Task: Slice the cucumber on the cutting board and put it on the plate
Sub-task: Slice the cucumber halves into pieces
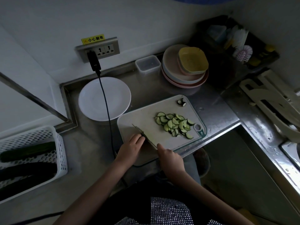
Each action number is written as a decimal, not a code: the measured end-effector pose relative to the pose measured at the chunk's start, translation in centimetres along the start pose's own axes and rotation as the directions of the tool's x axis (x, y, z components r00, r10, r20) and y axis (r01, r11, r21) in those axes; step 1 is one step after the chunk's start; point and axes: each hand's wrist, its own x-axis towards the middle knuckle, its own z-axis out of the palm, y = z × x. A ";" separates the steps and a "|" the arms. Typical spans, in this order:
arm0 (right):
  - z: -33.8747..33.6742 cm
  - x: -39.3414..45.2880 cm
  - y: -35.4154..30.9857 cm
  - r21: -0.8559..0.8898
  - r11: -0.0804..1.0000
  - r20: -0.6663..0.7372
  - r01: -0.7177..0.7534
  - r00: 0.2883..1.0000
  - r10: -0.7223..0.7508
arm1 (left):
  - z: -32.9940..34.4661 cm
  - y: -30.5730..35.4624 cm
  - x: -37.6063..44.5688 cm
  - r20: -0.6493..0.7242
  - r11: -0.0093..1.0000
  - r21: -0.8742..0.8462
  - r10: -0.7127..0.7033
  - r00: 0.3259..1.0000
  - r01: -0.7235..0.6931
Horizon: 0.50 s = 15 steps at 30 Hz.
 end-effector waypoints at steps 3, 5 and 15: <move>-0.9 0.1 1.2 -0.067 0.997 -0.085 -0.027 0.996 0.021 | -0.3 0.1 0.1 -0.050 0.998 0.038 0.042 0.998 -0.040; -1.7 0.0 2.1 -0.072 0.995 -0.143 -0.066 0.988 0.055 | -0.9 0.4 0.1 -0.114 0.994 0.078 0.091 0.989 -0.082; -2.8 -0.9 5.3 -0.206 0.969 -0.382 -0.135 0.923 0.048 | -3.0 2.3 2.7 0.101 0.966 0.125 0.213 0.972 -0.225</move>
